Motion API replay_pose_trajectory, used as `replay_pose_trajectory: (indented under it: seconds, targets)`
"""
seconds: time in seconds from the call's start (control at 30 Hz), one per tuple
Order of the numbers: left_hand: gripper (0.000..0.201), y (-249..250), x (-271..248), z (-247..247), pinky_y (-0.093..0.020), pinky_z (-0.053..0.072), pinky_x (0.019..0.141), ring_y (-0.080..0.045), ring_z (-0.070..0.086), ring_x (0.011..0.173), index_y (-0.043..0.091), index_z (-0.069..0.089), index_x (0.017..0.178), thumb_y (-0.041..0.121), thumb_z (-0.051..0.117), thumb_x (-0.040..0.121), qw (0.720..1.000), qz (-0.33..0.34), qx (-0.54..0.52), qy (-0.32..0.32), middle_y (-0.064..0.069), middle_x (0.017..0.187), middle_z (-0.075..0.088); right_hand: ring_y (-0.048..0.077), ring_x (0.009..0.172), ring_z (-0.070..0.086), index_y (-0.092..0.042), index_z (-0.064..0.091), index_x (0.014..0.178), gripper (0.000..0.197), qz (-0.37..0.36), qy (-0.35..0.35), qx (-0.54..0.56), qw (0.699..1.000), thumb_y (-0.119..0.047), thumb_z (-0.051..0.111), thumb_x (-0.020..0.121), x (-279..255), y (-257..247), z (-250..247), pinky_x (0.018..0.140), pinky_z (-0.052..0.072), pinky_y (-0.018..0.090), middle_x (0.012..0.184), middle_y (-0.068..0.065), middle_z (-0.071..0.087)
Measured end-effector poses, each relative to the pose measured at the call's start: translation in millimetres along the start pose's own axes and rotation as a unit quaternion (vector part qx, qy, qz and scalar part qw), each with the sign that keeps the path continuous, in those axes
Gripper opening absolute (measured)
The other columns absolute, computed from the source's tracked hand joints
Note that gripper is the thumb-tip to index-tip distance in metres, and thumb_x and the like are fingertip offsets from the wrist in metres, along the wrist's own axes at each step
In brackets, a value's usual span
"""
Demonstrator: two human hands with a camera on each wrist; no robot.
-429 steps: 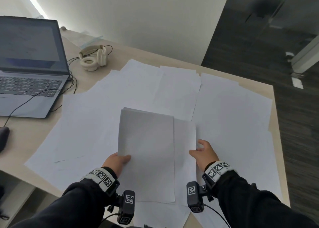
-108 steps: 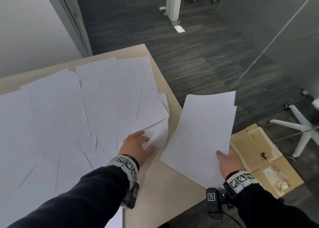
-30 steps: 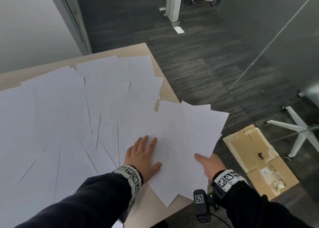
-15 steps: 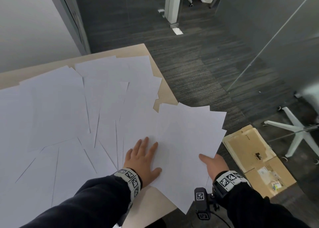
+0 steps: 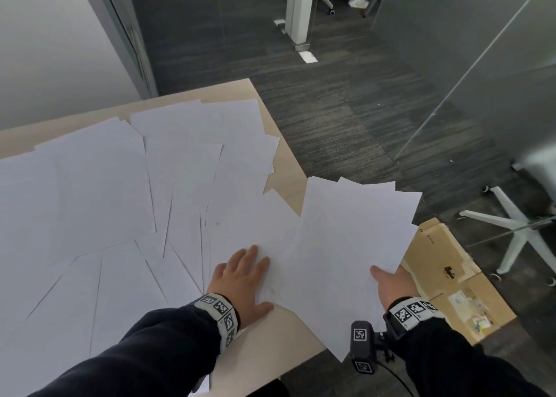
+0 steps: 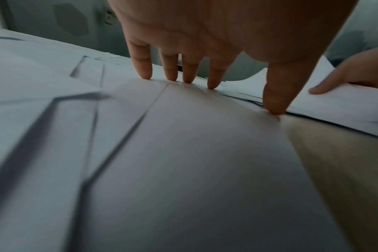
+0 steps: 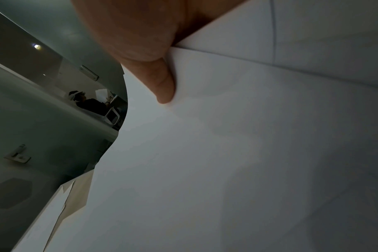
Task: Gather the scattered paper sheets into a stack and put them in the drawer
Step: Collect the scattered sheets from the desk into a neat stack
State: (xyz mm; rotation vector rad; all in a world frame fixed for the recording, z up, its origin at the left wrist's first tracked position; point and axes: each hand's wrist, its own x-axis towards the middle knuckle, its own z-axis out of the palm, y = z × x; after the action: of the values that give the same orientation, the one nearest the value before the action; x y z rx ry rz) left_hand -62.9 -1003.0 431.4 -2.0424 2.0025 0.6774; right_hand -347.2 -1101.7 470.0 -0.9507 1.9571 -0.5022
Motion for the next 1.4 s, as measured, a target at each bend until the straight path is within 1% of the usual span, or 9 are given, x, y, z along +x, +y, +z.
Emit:
replay_pose_trajectory:
  seconds: [0.17, 0.37, 0.6, 0.87, 0.97, 1.03, 1.17, 1.27, 1.4]
  targets:
    - [0.093, -3, 3, -1, -0.043, 0.005, 0.120, -0.020, -0.011, 0.150, 0.039, 0.001, 0.153, 0.066, 0.055, 0.082, 1.000, 0.009, 0.002, -0.019, 0.007, 0.163, -0.016, 0.026, 0.085, 0.052, -0.009, 0.054, 0.096, 0.004, 0.013, 0.018, -0.014, 1.000, -0.011, 0.056, 0.093, 1, 1, -6, 0.082, 0.039, 0.030, 0.094, 0.009, 0.058]
    - [0.075, -12, 6, -8, -0.044, 0.005, 0.121, -0.021, -0.011, 0.150, 0.048, 0.007, 0.150, 0.031, 0.049, 0.091, 0.999, -0.026, -0.026, 0.003, 0.006, 0.163, -0.013, 0.027, 0.083, 0.050, -0.008, 0.052, 0.094, 0.003, 0.017, 0.022, -0.028, 0.999, -0.011, 0.055, 0.093, 1, 6, -19, 0.083, 0.039, 0.032, 0.090, 0.010, 0.056]
    - [0.101, -11, 5, -9, -0.043, 0.012, 0.120, -0.019, -0.009, 0.151, 0.038, -0.009, 0.153, 0.067, 0.050, 0.077, 0.993, -0.103, -0.052, 0.011, 0.003, 0.163, -0.018, 0.026, 0.083, 0.047, -0.010, 0.050, 0.095, 0.006, 0.013, 0.015, -0.037, 0.999, -0.012, 0.055, 0.094, -5, 5, -20, 0.080, 0.036, 0.031, 0.088, 0.008, 0.052]
    - [0.113, -22, 10, -19, -0.046, 0.019, 0.117, -0.018, 0.005, 0.150, 0.038, -0.008, 0.153, 0.071, 0.063, 0.073, 0.993, -0.102, -0.054, 0.004, 0.010, 0.164, -0.002, 0.026, 0.085, 0.049, -0.011, 0.052, 0.097, 0.005, 0.013, 0.021, -0.028, 0.999, -0.013, 0.056, 0.094, -1, 11, -19, 0.083, 0.038, 0.031, 0.092, 0.008, 0.055]
    - [0.105, -24, 11, -22, -0.044, 0.021, 0.117, -0.018, 0.010, 0.148, 0.039, 0.002, 0.154, 0.069, 0.064, 0.074, 0.992, -0.108, -0.065, 0.006, 0.011, 0.163, 0.005, 0.028, 0.083, 0.051, -0.009, 0.054, 0.093, 0.004, 0.017, 0.028, -0.021, 0.999, -0.013, 0.056, 0.093, 2, 14, -20, 0.086, 0.042, 0.036, 0.089, 0.010, 0.057]
    - [0.089, -26, 11, -27, -0.042, 0.026, 0.116, -0.018, 0.018, 0.146, 0.038, 0.022, 0.151, 0.065, 0.063, 0.076, 0.989, -0.115, -0.087, 0.028, 0.012, 0.160, 0.017, 0.030, 0.084, 0.056, -0.009, 0.057, 0.093, 0.006, 0.023, 0.036, -0.012, 0.999, -0.014, 0.056, 0.092, 3, 16, -22, 0.088, 0.045, 0.038, 0.092, 0.013, 0.062]
    - [0.042, -31, 12, -34, -0.035, 0.037, 0.108, -0.015, 0.040, 0.130, 0.035, 0.058, 0.117, 0.054, 0.060, 0.079, 0.972, -0.137, -0.172, 0.083, 0.014, 0.139, 0.046, 0.033, 0.090, 0.060, -0.009, 0.060, 0.096, 0.009, 0.027, 0.046, 0.004, 0.999, -0.015, 0.055, 0.091, 5, 18, -25, 0.091, 0.047, 0.041, 0.097, 0.013, 0.066]
    - [0.021, -35, 16, -41, -0.034, 0.044, 0.099, -0.015, 0.051, 0.118, 0.035, 0.058, 0.092, 0.052, 0.057, 0.080, 0.963, -0.142, -0.211, 0.091, 0.013, 0.125, 0.056, 0.032, 0.085, 0.057, -0.009, 0.059, 0.093, 0.006, 0.020, 0.041, 0.011, 0.999, -0.014, 0.055, 0.091, 4, 17, -25, 0.089, 0.046, 0.040, 0.095, 0.015, 0.064]
    - [0.029, -17, 20, -51, -0.031, 0.045, 0.096, -0.013, 0.055, 0.114, 0.029, 0.063, 0.106, 0.051, 0.057, 0.088, 0.958, -0.128, -0.231, 0.110, 0.013, 0.126, 0.059, 0.024, 0.084, 0.052, -0.010, 0.054, 0.096, 0.005, -0.012, 0.007, 0.032, 0.999, -0.012, 0.057, 0.093, -4, 7, -17, 0.084, 0.038, 0.029, 0.101, 0.012, 0.062]
